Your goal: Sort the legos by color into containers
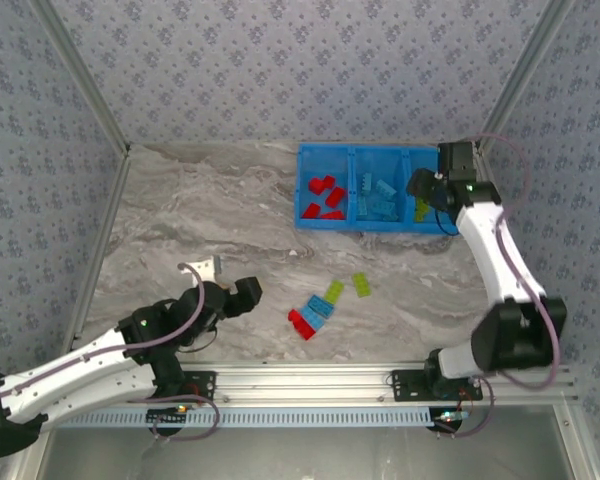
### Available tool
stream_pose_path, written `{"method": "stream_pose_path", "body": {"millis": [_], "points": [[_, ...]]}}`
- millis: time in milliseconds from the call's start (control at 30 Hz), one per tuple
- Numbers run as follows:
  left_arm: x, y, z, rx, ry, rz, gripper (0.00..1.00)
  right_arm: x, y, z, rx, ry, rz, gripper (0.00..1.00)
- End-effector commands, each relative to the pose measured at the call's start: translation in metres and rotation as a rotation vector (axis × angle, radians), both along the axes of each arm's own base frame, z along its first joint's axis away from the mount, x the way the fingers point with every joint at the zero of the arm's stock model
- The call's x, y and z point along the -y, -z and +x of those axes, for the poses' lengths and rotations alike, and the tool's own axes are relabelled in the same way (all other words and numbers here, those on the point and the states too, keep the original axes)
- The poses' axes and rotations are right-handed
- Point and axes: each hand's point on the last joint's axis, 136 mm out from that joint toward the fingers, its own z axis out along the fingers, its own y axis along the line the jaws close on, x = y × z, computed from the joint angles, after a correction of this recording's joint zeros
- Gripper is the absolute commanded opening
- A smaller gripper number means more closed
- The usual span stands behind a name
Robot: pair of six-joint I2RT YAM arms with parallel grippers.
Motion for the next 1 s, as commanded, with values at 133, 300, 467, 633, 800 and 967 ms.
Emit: {"method": "stream_pose_path", "body": {"millis": [133, 300, 467, 633, 800, 967], "points": [[0.01, 0.026, -0.013, -0.203, -0.103, -0.143, 0.95, -0.101, 0.044, -0.107, -0.175, -0.389, 0.056, 0.78], [0.062, 0.044, -0.027, -0.383, -0.02, -0.227, 0.95, -0.113, 0.072, -0.142, -0.267, -0.419, 0.061, 0.81], [0.112, 0.056, -0.036, -0.439, 0.079, -0.157, 0.95, -0.1, 0.085, -0.142, -0.303, -0.369, 0.001, 0.82], [0.136, 0.079, -0.03, -0.42, 0.172, 0.012, 0.94, -0.103, 0.086, -0.14, -0.306, -0.371, 0.004, 0.82], [0.135, 0.098, -0.025, -0.414, 0.177, 0.102, 0.8, -0.1, 0.089, -0.141, -0.313, -0.362, -0.008, 0.82], [0.132, 0.111, -0.023, -0.44, 0.192, 0.134, 0.75, -0.098, 0.09, -0.141, -0.315, -0.353, -0.016, 0.82]]}}
